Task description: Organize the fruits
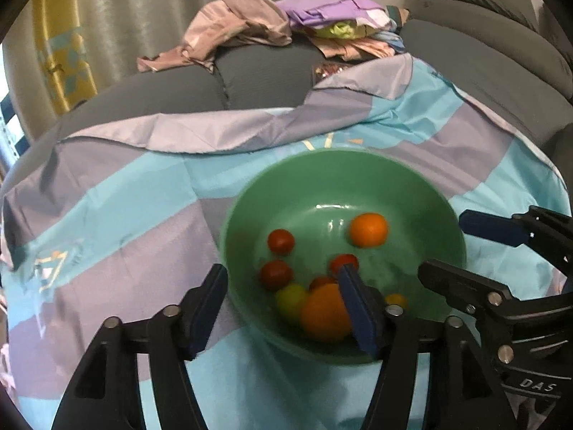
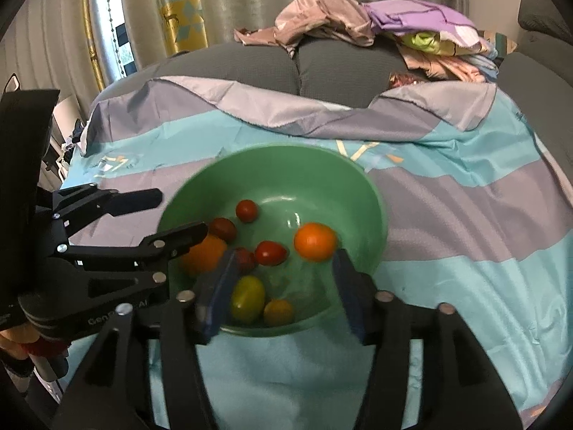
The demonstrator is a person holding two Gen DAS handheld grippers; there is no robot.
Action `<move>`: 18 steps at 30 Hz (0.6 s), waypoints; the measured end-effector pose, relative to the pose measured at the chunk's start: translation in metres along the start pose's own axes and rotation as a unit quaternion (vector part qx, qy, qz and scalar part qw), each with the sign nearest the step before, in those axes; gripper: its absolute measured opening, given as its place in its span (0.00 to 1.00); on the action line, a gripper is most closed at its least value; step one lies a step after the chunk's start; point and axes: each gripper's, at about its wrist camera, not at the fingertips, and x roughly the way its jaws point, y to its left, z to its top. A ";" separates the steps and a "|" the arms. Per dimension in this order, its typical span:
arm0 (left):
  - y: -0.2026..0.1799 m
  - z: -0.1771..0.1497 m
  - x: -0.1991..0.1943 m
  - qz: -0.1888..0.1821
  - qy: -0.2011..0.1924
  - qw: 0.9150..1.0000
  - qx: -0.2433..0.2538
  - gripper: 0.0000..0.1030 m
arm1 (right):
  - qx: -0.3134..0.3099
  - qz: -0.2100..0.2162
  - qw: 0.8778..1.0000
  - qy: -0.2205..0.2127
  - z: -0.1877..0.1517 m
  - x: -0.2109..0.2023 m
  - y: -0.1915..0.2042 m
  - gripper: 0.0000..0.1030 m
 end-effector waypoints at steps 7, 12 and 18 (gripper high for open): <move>0.003 0.000 -0.023 0.015 0.005 1.000 -0.014 0.63 | -0.003 0.003 1.000 0.000 0.002 -0.023 0.004 0.84; 0.004 0.003 -0.035 0.008 0.015 0.999 -0.029 0.63 | -0.012 0.003 1.000 0.001 0.004 -0.037 0.008 0.88; 0.000 0.007 -0.047 0.010 0.013 0.999 -0.028 0.63 | -0.017 -0.001 1.000 0.003 0.008 -0.050 0.011 0.89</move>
